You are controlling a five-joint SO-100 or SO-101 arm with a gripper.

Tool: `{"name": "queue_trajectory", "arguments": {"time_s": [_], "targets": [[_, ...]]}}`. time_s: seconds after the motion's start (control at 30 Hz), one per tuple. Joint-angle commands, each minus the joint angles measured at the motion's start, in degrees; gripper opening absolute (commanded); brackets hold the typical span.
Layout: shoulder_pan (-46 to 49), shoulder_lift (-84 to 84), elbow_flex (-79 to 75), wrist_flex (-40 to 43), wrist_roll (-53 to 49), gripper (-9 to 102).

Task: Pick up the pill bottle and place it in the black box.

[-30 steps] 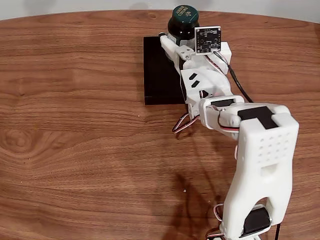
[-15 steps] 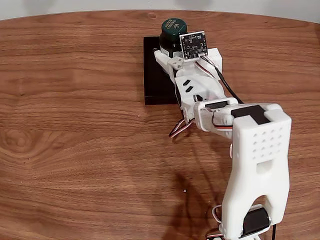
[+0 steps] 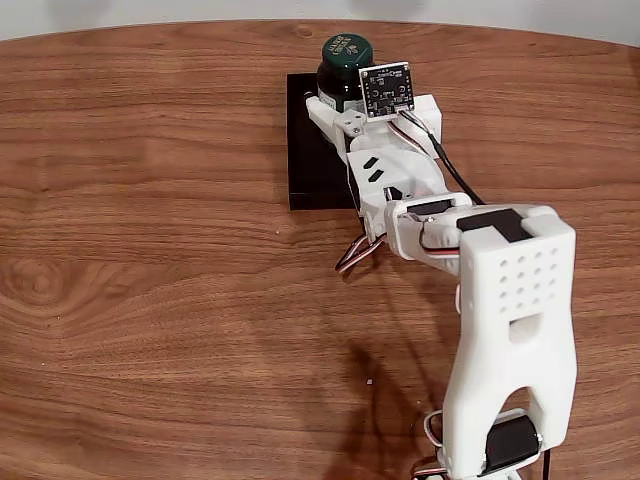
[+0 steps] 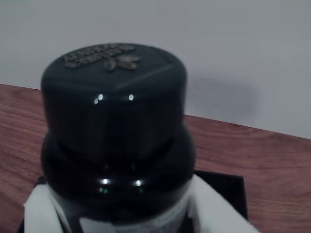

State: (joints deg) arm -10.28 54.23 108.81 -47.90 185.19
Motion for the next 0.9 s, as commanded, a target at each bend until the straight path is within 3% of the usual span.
{"name": "queue_trajectory", "arguments": {"time_s": [0.0, 0.5, 0.87], "targets": [[-0.8, 2.5, 0.2, -0.7, -0.4, 36], [-0.4, 14.3, 9.5, 1.8, -0.7, 42], [-0.3, 37.4, 24.3, 8.6, -2.4, 41]]}}
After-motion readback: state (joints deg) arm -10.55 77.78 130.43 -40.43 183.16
